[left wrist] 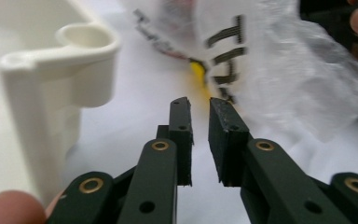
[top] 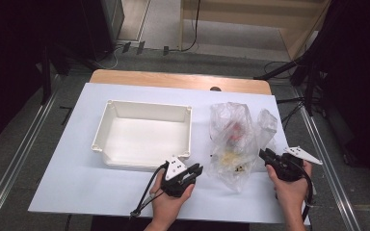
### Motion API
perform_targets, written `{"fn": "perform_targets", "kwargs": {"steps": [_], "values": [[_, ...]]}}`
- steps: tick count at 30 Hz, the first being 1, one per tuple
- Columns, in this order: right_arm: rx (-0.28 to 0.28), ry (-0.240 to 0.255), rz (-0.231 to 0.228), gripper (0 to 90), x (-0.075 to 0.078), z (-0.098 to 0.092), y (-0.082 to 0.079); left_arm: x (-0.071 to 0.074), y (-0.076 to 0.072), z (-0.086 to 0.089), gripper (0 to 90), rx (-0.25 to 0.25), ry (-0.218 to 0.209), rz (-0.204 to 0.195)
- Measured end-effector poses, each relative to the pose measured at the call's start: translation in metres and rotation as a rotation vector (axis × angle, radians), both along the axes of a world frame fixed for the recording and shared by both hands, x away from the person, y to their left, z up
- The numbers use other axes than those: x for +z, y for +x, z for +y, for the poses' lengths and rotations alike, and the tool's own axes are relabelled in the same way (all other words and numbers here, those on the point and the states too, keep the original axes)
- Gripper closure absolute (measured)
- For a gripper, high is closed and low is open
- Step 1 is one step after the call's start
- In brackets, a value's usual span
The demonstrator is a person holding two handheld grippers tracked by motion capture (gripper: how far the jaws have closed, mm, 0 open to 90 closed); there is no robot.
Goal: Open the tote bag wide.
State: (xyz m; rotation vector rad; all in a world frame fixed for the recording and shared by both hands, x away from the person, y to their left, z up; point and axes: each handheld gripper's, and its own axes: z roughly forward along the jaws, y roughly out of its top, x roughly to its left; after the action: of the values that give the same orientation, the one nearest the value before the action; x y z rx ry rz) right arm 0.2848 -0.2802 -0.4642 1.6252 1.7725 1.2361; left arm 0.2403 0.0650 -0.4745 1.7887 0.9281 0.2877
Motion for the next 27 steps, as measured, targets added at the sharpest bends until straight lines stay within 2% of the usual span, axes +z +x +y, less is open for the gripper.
{"fn": "perform_targets", "kwargs": {"steps": [1, 3, 4, 5, 6, 7, 8, 9, 12, 13, 15, 17, 18, 19, 20, 21, 22, 23, 24, 25, 26, 27], "values": [[-0.004, 0.003, -0.008, 69.0, 0.003, 0.0, -0.002, 0.003, -0.003, -0.001, 77.8, -0.011, 0.008, -0.014], [-0.006, 0.008, -0.035, 67.5, 0.01, -0.001, -0.004, 0.008, -0.007, -0.001, 74.6, -0.015, -0.008, -0.032], [-0.004, 0.014, -0.048, 66.0, 0.013, -0.002, -0.005, 0.013, -0.009, -0.001, 72.3, -0.018, -0.029, -0.035], [-0.008, 0.025, -0.071, 60.5, 0.019, -0.001, -0.007, 0.024, -0.01, 0.0, 66.9, -0.032, -0.075, -0.04], [-0.008, 0.025, -0.071, 60.5, 0.019, -0.001, -0.007, 0.024, -0.01, 0.0, 64.4, -0.032, -0.075, -0.04], [-0.008, 0.024, -0.082, 59.0, 0.021, -0.001, -0.008, 0.029, -0.011, 0.0, 64.4, -0.04, -0.094, -0.043], [-0.005, 0.024, -0.09, 55.0, 0.024, 0.001, -0.008, 0.034, -0.011, 0.0, 57.5, -0.05, -0.109, -0.042], [-0.003, 0.024, -0.092, 52.7, 0.025, 0.002, -0.008, 0.043, -0.01, 0.0, 54.3, -0.059, -0.132, -0.037], [-0.018, 0.018, -0.093, 49.9, 0.025, 0.002, -0.006, 0.05, -0.009, -0.003, 43.7, -0.052, -0.133, -0.043], [-0.022, 0.019, -0.09, 49.8, 0.025, 0.003, -0.006, 0.052, -0.008, -0.006, 43.7, -0.053, -0.129, -0.043], [-0.028, 0.031, -0.082, 49.9, 0.023, 0.003, -0.004, 0.054, -0.006, -0.016, 38.8, -0.064, -0.093, -0.047], [-0.017, 0.043, -0.073, 51.7, 0.02, 0.005, 0.0, 0.05, -0.004, -0.034, 36.3, -0.081, -0.022, -0.051], [-0.01, 0.05, -0.07, 52.9, 0.018, 0.006, 0.002, 0.05, -0.004, -0.034, 36.3, -0.081, -0.022, -0.051], [-0.004, 0.056, -0.065, 56.3, 0.017, 0.008, 0.003, 0.045, -0.003, -0.045, 36.4, -0.081, 0.025, -0.052], [-0.004, 0.056, -0.065, 56.3, 0.017, 0.008, 0.003, 0.045, -0.003, -0.045, 38.0, -0.081, 0.025, -0.052], [0.0, 0.056, -0.066, 62.7, 0.016, 0.009, 0.004, 0.042, -0.002, -0.05, 38.0, -0.068, 0.049, -0.05], [0.013, 0.061, -0.06, 76.9, 0.015, 0.01, 0.004, 0.038, -0.001, -0.054, 48.7, -0.047, 0.085, -0.052], [0.013, 0.061, -0.06, 76.9, 0.015, 0.01, 0.004, 0.034, 0.0, -0.057, 48.7, -0.027, 0.118, -0.051], [0.019, 0.058, -0.059, 81.9, 0.014, 0.01, 0.004, 0.029, 0.001, -0.059, 56.5, -0.01, 0.147, -0.044], [0.021, 0.063, -0.047, 88.6, 0.012, 0.008, 0.005, 0.027, 0.003, -0.06, 71.3, 0.0, 0.16, -0.036], [0.021, 0.063, -0.04, 90.0, 0.011, 0.006, 0.004, 0.021, 0.006, -0.059, 76.8, 0.007, 0.181, -0.011], [0.021, 0.063, -0.04, 90.0, 0.011, 0.006, 0.004, 0.021, 0.006, -0.059, 81.4, 0.007, 0.181, -0.011]]}}
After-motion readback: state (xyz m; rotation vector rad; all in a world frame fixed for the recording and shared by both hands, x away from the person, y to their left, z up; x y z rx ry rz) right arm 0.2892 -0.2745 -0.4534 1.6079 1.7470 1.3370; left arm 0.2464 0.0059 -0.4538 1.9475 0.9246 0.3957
